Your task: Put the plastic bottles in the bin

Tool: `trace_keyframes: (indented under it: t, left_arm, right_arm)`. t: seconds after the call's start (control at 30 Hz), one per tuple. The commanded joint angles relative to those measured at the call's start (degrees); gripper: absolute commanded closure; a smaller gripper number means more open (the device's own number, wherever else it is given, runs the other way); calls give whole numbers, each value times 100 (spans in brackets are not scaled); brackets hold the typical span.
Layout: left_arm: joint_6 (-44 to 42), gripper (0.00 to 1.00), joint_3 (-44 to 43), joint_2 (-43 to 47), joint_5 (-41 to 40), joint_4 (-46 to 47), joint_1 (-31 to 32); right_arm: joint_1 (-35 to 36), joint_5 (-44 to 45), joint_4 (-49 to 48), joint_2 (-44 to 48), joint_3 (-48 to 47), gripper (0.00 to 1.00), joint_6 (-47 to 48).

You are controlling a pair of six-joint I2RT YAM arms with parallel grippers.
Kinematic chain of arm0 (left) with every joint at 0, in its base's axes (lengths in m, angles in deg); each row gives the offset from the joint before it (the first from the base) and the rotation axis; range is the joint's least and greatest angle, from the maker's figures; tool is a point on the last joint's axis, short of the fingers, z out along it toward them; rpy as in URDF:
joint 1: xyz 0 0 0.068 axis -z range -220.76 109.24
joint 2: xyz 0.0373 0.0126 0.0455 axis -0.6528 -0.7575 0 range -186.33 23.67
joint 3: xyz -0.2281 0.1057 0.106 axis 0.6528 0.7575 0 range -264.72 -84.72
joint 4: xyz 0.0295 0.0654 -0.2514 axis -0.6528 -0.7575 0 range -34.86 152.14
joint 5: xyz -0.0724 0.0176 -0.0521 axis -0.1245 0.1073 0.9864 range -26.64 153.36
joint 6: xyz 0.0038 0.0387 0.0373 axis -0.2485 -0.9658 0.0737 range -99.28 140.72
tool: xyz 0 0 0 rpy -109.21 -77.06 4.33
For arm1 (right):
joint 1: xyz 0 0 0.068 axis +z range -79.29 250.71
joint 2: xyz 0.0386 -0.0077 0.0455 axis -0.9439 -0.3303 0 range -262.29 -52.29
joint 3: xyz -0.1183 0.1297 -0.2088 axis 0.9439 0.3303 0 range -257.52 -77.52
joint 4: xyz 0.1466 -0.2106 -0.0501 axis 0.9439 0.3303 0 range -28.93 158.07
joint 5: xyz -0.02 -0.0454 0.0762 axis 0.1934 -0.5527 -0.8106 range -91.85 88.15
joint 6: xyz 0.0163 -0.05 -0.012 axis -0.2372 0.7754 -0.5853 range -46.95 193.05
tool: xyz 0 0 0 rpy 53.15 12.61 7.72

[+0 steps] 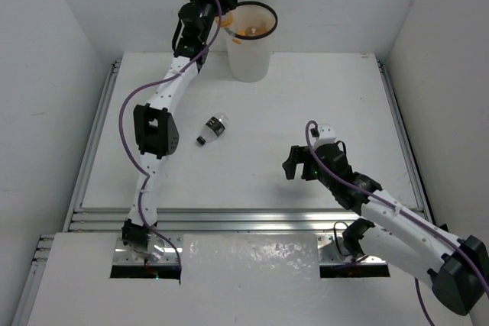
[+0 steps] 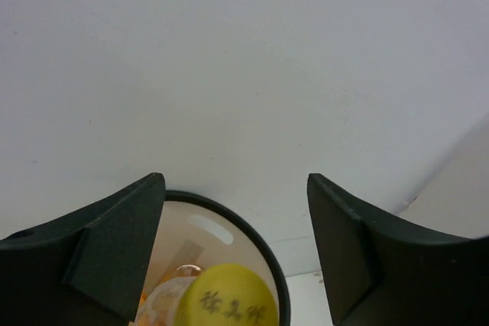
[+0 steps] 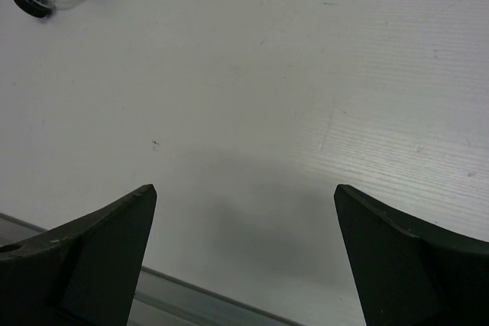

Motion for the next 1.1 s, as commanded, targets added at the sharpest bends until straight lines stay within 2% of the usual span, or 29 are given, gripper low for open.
trace_keyframes:
  t: [0.0, 0.07, 0.13, 0.17, 0.23, 0.33, 0.4, 0.5, 0.53, 0.63, 0.8, 0.87, 0.97, 1.07]
  left_arm:
    - [79, 29, -258, -286, 111, 652, 11]
    - [219, 31, -293, -462, 111, 774, 11]
    - [377, 52, -275, -542, 103, 941, 11]
    - [422, 55, -267, -577, 94, 977, 20]
    - [501, 69, -249, -612, 50, 1126, 37]
    - [449, 82, -223, -568, -90, 1285, 72]
    - [396, 79, -214, -551, -257, 1434, 81]
    - [256, 70, -232, -586, -346, 1478, 90]
    - [160, 76, -223, -621, -372, 1522, 99]
    - [132, 83, -231, -753, -548, 1548, 90]
    - [378, 87, -143, -797, -987, 1926, 99]
    - [370, 87, -143, -849, -1259, 2102, 108]
    - [36, 75, -310, -1051, -1383, 2208, 134]
    - [-219, 31, -196, -1131, -1321, 2304, 134]
  right_arm:
    - [-15, -260, -427, -245, -78, 1, -52]
    - [-15, -225, -392, -299, -87, 1, -17]
    - [-15, -190, -427, -264, -52, 1, -16]
    - [-15, -181, -436, -246, -8, 1, 1]
    - [-15, -111, -436, -211, 10, 1, -8]
    - [-15, -198, -445, -220, -16, 1, -16]
    - [-15, -277, -471, -237, -34, 1, -43]
    - [-15, -383, -497, -290, -25, 1, -34]
    - [-15, -400, -506, -307, -17, 1, -25]
    - [-15, -401, -567, -343, 36, 1, -8]
    - [-15, -462, -638, -562, 71, 1, -8]
    - [-15, -558, -673, -738, 36, 1, 1]
    - [-15, -620, -638, -913, -25, 1, 71]
    - [-15, -585, -629, -949, -43, 1, 142]
